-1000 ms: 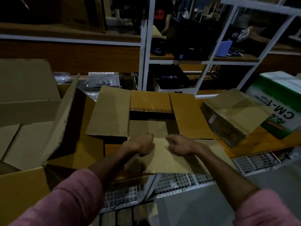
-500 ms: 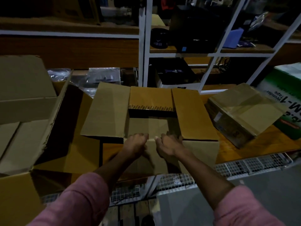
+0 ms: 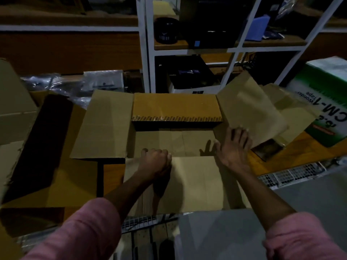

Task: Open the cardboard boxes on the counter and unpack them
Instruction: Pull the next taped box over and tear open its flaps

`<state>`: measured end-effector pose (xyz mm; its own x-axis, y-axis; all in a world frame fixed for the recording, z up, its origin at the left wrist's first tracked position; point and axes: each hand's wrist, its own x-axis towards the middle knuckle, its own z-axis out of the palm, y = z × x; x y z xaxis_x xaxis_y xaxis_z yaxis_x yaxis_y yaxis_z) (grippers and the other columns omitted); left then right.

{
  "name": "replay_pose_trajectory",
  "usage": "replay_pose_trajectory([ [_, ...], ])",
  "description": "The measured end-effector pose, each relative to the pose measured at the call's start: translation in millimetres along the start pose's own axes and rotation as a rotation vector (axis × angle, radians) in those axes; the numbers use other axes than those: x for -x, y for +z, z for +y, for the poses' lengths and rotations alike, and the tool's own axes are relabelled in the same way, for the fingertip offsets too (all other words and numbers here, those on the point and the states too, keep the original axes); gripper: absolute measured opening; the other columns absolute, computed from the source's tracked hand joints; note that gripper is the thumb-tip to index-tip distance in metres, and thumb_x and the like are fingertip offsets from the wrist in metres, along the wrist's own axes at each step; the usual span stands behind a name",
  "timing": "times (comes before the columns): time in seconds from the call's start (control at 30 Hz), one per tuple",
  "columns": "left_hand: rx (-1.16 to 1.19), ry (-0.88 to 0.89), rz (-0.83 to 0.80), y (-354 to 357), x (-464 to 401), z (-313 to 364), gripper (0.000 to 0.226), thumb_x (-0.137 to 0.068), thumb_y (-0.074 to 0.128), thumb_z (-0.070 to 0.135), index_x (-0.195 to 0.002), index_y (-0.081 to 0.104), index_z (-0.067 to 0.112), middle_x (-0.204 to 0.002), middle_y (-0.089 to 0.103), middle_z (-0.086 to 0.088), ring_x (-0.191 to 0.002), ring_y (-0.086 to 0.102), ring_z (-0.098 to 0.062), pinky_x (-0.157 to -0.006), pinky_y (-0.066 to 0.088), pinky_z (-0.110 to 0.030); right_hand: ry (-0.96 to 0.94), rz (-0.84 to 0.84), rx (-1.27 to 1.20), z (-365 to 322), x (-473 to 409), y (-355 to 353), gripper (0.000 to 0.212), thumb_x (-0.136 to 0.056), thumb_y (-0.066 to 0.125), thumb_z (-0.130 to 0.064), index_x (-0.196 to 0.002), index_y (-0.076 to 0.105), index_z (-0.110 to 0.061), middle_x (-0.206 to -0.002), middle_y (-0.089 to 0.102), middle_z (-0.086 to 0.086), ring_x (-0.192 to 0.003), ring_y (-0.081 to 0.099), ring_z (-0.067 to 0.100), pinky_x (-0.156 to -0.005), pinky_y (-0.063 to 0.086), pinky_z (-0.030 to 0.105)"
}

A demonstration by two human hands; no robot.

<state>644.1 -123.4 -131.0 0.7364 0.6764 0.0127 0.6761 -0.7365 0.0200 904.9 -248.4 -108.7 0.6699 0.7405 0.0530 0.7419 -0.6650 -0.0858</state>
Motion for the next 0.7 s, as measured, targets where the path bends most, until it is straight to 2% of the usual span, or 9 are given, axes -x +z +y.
replay_pose_trajectory([
  [0.07, -0.036, 0.013, 0.008, 7, -2, 3, 0.048, -0.100, 0.015, 0.045, -0.105, 0.059, 0.026, -0.099, 0.068, 0.001, -0.087, 0.063, -0.024, -0.097, 0.038, -0.046, 0.044, -0.085, 0.002, 14, -3, 8, 0.076, -0.102, 0.027, -0.057, -0.160, 0.011, -0.009, -0.165, 0.005, 0.027, -0.153, -0.004, 0.046, -0.122, -0.001, 0.061],
  [0.13, -0.063, 0.026, 0.029, 13, 0, 3, 0.059, -0.094, 0.006, 0.048, -0.100, 0.060, 0.026, -0.092, 0.068, 0.002, -0.080, 0.065, -0.024, -0.090, 0.039, -0.043, 0.067, -0.150, -0.025, 24, -4, 16, 0.076, -0.103, 0.026, -0.057, -0.161, 0.010, -0.010, -0.168, -0.001, 0.022, -0.154, -0.006, 0.041, -0.123, -0.002, 0.057],
  [0.2, -0.091, 0.036, 0.044, 18, 2, 2, 0.057, -0.094, 0.009, 0.048, -0.095, 0.061, 0.025, -0.086, 0.068, 0.001, -0.072, 0.064, -0.024, -0.083, 0.038, -0.040, 0.066, -0.154, -0.047, 27, -2, 18, 0.074, -0.104, 0.025, -0.057, -0.161, 0.012, -0.012, -0.168, -0.002, 0.020, -0.155, -0.006, 0.038, -0.123, -0.003, 0.055],
  [0.3, -0.114, 0.019, 0.048, 16, 6, 4, 0.049, -0.096, 0.018, 0.045, -0.087, 0.062, 0.024, -0.076, 0.066, 0.001, -0.063, 0.061, -0.025, -0.076, 0.036, -0.039, 0.035, -0.101, -0.055, 22, 7, 21, 0.069, -0.103, 0.023, -0.052, -0.158, 0.024, -0.010, -0.167, 0.010, 0.022, -0.153, 0.004, 0.041, -0.122, 0.004, 0.059],
  [0.43, -0.112, 0.043, 0.089, 9, 18, 10, 0.043, -0.094, 0.023, 0.044, -0.082, 0.060, 0.026, -0.074, 0.066, 0.003, -0.061, 0.061, -0.023, -0.068, 0.023, -0.039, -0.103, -0.026, -0.061, 6, 29, 22, 0.073, -0.097, 0.013, -0.051, -0.141, 0.051, -0.006, -0.160, 0.031, 0.023, -0.150, 0.019, 0.041, -0.122, 0.011, 0.057],
  [0.6, -0.101, 0.048, 0.082, 9, 34, 16, 0.034, -0.089, 0.037, 0.039, -0.069, 0.059, 0.021, -0.060, 0.062, 0.000, -0.047, 0.058, -0.023, -0.063, 0.025, -0.034, -0.223, -0.035, -0.060, -23, 54, 24, 0.067, -0.099, 0.015, -0.051, -0.145, 0.050, -0.016, -0.154, 0.044, 0.015, -0.148, 0.029, 0.034, -0.123, 0.012, 0.055],
  [0.7, -0.110, 0.050, 0.035, 5, 48, 20, 0.036, -0.087, 0.032, 0.034, -0.075, 0.063, 0.019, -0.063, 0.063, -0.002, -0.050, 0.059, -0.025, -0.059, 0.028, -0.033, -0.256, -0.060, -0.037, -36, 71, 23, 0.060, -0.102, 0.019, -0.050, -0.142, 0.053, -0.020, -0.151, 0.049, 0.008, -0.146, 0.034, 0.028, -0.122, 0.017, 0.052],
])
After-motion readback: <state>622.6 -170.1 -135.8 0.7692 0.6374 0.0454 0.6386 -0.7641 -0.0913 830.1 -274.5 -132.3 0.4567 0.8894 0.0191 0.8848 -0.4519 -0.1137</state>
